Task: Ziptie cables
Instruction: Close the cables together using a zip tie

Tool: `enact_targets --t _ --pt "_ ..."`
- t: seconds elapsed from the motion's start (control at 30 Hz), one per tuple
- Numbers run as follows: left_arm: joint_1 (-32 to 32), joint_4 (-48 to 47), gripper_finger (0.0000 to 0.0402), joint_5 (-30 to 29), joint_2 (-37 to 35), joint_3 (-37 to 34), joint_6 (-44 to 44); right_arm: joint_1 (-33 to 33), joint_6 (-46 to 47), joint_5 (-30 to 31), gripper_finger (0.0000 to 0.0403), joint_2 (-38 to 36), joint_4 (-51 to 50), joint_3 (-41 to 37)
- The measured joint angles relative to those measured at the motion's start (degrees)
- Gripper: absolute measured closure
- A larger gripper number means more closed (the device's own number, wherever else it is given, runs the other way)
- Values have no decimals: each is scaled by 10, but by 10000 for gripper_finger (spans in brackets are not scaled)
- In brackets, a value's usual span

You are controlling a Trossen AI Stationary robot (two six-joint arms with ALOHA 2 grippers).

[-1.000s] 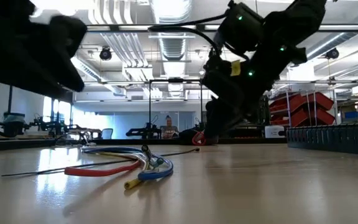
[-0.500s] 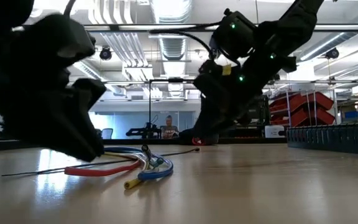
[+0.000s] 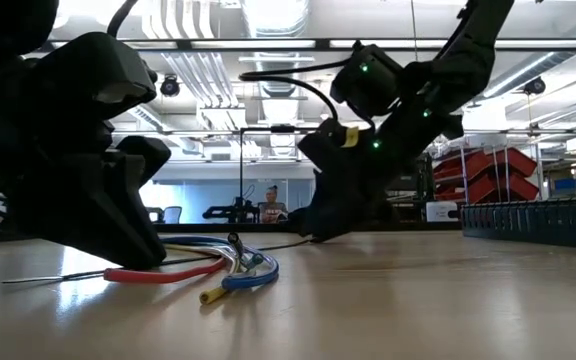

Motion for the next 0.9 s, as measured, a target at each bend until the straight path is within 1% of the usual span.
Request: enact_targets --t 0.13,0.2,0.23,0.37,0.53,0.67,0.9 --pt "0 -1 373 3 0 -1 1 -5 16 -13 250 2 11 0" --pt "0 -2 375 6 0 -1 2 -5 21 -31 242 1 13 0" --pt "0 -2 375 6 1 -1 3 -6 28 -41 240 0 13 0" --pt "1 -3 376 5 1 -1 6 1 39 -50 237 0 14 0" --pt "1 -3 377 3 1 -1 5 7 42 -74 249 -1 19 1" --pt "1 -3 377 2 1 -2 5 16 44 -108 261 -5 13 7" --pt "1 -1 379 1 1 -2 6 28 40 -135 275 -22 17 25"
